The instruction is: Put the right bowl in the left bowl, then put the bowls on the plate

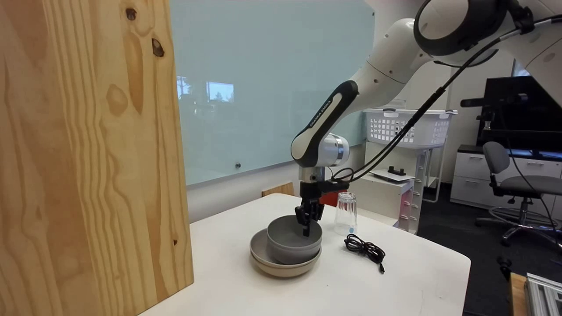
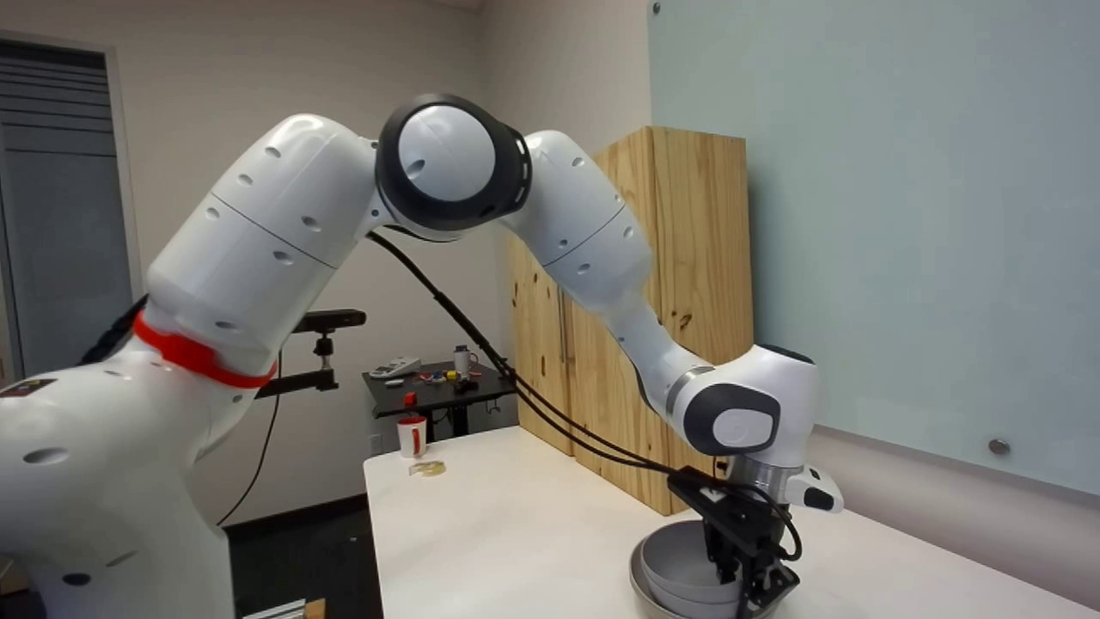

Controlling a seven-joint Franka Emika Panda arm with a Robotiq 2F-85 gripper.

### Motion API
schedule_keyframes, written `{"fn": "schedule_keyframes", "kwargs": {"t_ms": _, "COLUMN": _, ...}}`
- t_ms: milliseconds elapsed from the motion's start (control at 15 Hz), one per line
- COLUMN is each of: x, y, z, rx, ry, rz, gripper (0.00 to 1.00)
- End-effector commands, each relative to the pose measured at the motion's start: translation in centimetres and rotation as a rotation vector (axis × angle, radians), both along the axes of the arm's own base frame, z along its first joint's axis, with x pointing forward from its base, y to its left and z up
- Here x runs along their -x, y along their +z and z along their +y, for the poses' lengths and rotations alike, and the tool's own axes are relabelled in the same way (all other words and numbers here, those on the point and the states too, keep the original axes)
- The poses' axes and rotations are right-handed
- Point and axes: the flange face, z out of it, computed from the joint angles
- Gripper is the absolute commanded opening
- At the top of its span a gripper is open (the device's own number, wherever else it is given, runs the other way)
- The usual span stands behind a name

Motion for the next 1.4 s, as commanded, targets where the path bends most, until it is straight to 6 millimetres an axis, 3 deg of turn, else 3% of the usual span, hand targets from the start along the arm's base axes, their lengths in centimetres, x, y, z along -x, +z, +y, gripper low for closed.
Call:
{"fn": "schedule_keyframes", "kwargs": {"t_ms": 0, "x": 0.5, "y": -1.2, "z": 0.3, "rx": -0.013, "ry": 0.021, "rz": 0.003, "gripper": 0.66}}
{"fn": "schedule_keyframes", "kwargs": {"t_ms": 333, "x": 0.4, "y": -0.9, "z": 0.7, "rx": -0.018, "ry": 0.036, "rz": 0.009, "gripper": 1.00}}
{"fn": "schedule_keyframes", "kwargs": {"t_ms": 467, "x": -0.1, "y": 0.5, "z": 1.1, "rx": -0.021, "ry": 0.041, "rz": -0.014, "gripper": 1.00}}
{"fn": "schedule_keyframes", "kwargs": {"t_ms": 1000, "x": -2.1, "y": 9.9, "z": 2.8, "rx": 0.027, "ry": 0.069, "rz": -0.144, "gripper": 1.00}}
{"fn": "schedule_keyframes", "kwargs": {"t_ms": 1133, "x": -1.9, "y": 11.0, "z": 4.1, "rx": 0.029, "ry": 0.088, "rz": -0.152, "gripper": 1.00}}
{"fn": "schedule_keyframes", "kwargs": {"t_ms": 1333, "x": -1.3, "y": 11.1, "z": 6.4, "rx": 0.004, "ry": 0.119, "rz": -0.148, "gripper": 1.00}}
